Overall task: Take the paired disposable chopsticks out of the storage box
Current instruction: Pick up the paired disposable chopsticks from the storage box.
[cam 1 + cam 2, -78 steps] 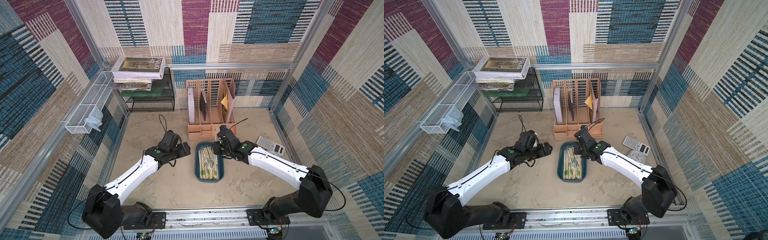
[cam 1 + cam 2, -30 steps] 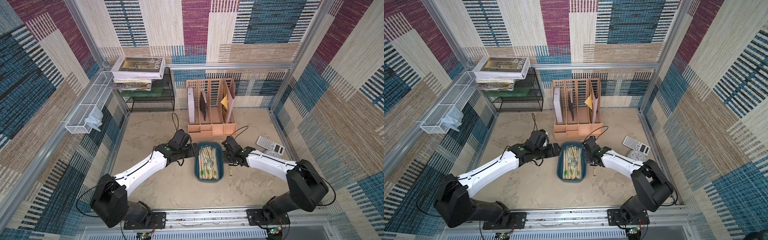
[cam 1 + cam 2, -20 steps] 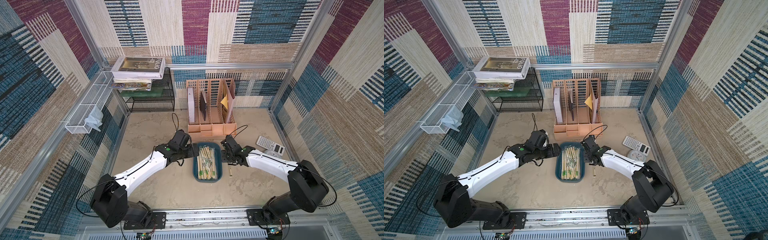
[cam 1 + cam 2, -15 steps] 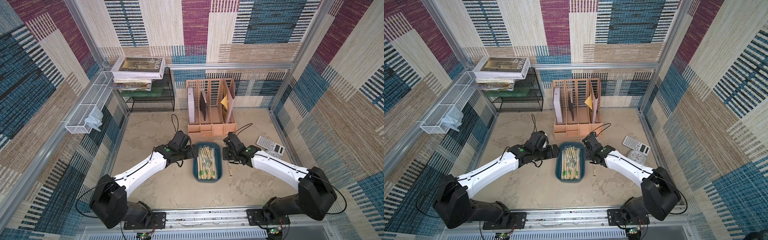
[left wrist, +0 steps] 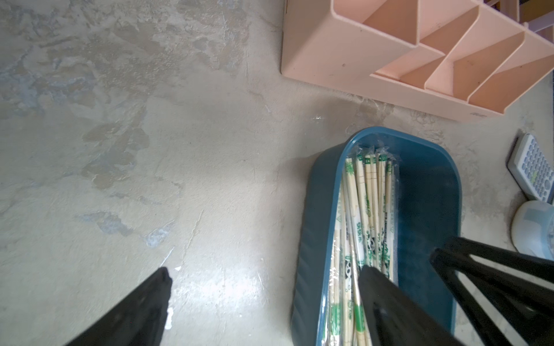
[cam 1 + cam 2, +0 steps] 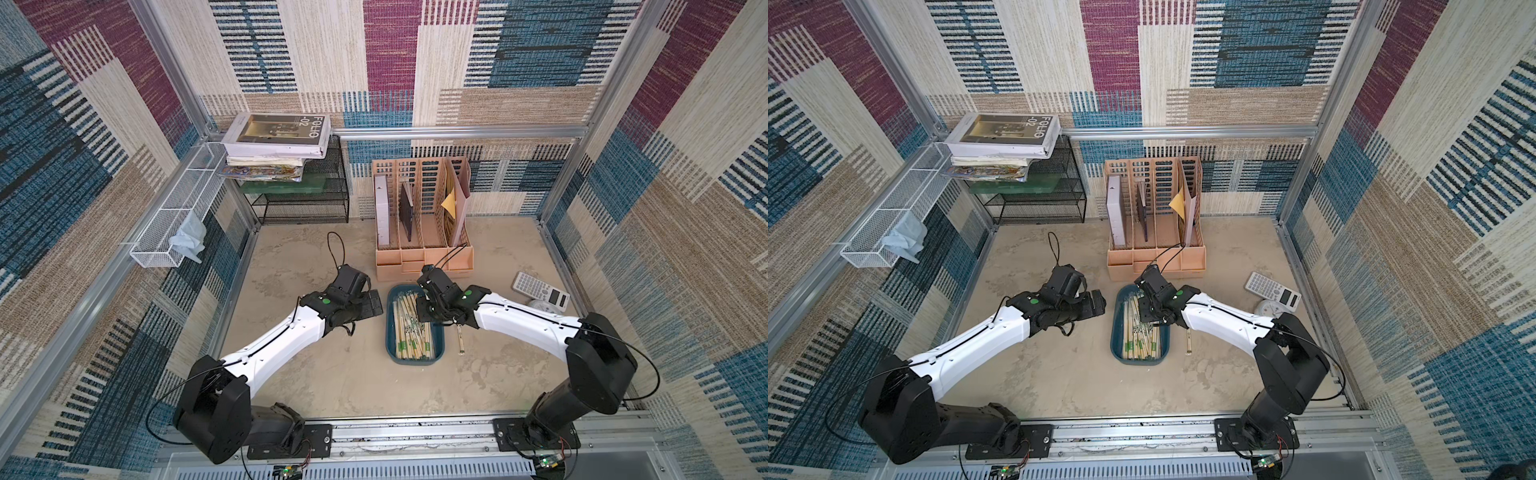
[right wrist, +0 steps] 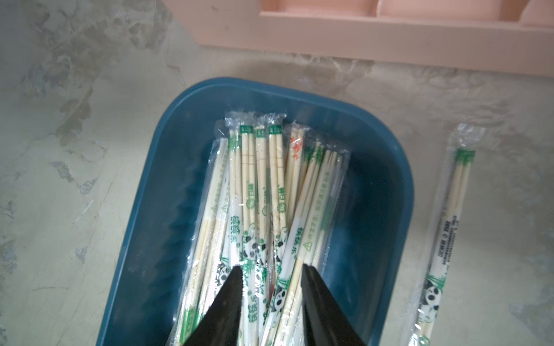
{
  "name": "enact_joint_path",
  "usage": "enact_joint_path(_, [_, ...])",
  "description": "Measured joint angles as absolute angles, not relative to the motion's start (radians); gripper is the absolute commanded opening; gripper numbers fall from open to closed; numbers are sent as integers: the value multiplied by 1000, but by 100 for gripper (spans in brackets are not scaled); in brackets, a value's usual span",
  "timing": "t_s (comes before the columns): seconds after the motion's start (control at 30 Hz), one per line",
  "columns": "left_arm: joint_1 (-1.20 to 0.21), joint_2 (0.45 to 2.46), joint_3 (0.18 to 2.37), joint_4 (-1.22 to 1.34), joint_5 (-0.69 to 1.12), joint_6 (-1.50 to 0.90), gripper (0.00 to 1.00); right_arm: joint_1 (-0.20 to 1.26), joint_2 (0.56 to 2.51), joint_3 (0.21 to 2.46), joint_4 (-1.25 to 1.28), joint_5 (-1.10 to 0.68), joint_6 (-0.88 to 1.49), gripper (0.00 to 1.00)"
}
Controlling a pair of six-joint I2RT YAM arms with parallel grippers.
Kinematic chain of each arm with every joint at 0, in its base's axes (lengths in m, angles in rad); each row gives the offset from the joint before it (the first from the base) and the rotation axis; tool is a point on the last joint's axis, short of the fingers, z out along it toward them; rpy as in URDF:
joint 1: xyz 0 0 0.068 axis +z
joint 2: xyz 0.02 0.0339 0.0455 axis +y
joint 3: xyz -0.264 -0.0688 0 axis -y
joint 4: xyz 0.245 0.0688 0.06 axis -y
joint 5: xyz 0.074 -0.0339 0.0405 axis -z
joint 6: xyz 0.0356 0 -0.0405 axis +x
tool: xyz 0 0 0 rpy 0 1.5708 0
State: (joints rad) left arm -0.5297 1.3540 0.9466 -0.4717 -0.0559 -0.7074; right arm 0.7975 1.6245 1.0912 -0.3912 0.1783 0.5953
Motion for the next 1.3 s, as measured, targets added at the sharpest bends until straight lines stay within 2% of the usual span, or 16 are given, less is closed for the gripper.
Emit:
enact_joint_path(0.2, [-521,1333,933,-472,-56,-707,99,807,1678,1094,-391,177,599,27])
enact_joint_path(0.93, [-514,1338,933,-464,-44,-707,99,817,1803,1149,-373,175,595,23])
enact_joint_path(1.17, [-514,1348,933,-457,-30,-707,99,816,1805,1152,-369,175,592,9])
enact_joint_path(1.3, [-514,1357,934,-454,-29,-707,99,817,1794,1151,-369,166,592,8])
